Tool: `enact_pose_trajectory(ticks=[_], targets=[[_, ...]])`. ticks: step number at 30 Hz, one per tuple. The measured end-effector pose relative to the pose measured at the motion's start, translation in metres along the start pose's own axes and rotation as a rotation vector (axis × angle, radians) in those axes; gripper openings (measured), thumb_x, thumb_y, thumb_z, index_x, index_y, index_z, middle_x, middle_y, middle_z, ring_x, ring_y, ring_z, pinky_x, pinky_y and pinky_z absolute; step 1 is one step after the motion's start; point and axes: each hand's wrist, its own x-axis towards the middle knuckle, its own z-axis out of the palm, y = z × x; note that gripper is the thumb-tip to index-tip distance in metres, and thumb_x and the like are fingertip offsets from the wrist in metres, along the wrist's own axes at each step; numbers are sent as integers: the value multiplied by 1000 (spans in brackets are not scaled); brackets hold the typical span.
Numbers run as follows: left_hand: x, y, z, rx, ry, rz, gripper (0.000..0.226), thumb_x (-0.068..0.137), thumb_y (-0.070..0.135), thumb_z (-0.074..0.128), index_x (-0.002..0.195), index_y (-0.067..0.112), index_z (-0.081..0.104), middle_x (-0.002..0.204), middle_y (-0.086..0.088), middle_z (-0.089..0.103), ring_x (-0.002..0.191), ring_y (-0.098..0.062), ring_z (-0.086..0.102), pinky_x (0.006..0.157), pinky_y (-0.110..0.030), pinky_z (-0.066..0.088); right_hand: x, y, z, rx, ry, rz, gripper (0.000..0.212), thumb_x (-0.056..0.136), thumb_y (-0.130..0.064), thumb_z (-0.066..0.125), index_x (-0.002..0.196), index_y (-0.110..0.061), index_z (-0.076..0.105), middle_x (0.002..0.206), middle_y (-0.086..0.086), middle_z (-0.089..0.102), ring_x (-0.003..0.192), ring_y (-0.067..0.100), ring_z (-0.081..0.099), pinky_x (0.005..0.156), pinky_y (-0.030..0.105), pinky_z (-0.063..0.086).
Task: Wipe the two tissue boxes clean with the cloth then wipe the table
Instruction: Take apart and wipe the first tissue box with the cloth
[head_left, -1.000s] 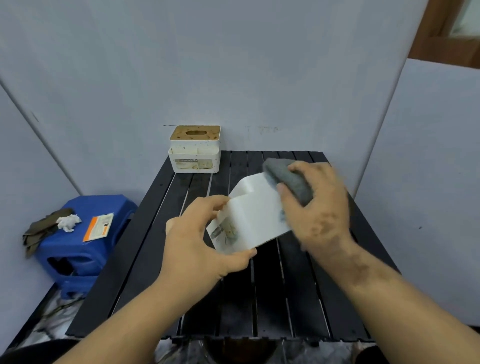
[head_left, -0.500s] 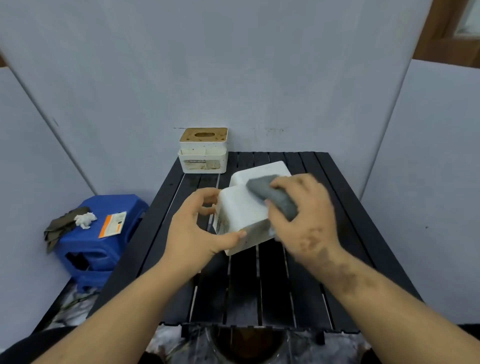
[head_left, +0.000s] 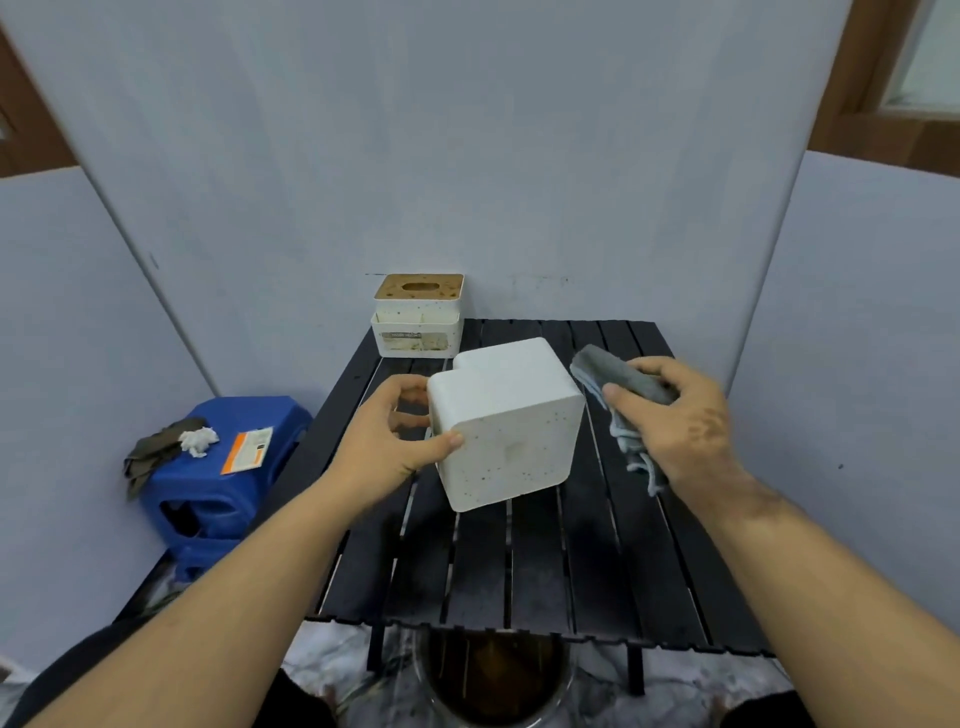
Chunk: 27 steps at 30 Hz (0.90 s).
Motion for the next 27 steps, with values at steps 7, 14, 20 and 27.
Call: enact_pose_trajectory(ticks=[7,14,20,27], targets=[[17,72,-6,622,-137,81,122,54,81,71,154,26,27,157,5,38,144,-21,38,118,-52,28,2,1,-13,24,-5,175,10,88,-4,73,95,-4,67,62,18,56,38,15,52,38,26,46],[71,128,66,1216,-377,214,70,75,80,62,106,20,45,107,2,56,103,-23,53,99,-49,33,-4,0,-14,22,-81,218,12,88,-6,74,97,-1,68,66,20,62,44,18,57,40,28,50],[91,137,84,1294,-424,215,79,74,75,70,123,15,55,118,-4,61,105,-23,55,85,-38,30,-7,6,-17,-40,-96,208,10,83,-12,79,88,-8,71,67,14,67,45,18,62,43,27,51],[83,148,53,1109,-412,181,85,66,66,80,130,20,50,124,4,53,109,-20,53,92,-38,43,-11,12,-24,-14,-115,233,10,82,-11,80,86,-10,72,62,12,65,44,20,60,44,27,49]])
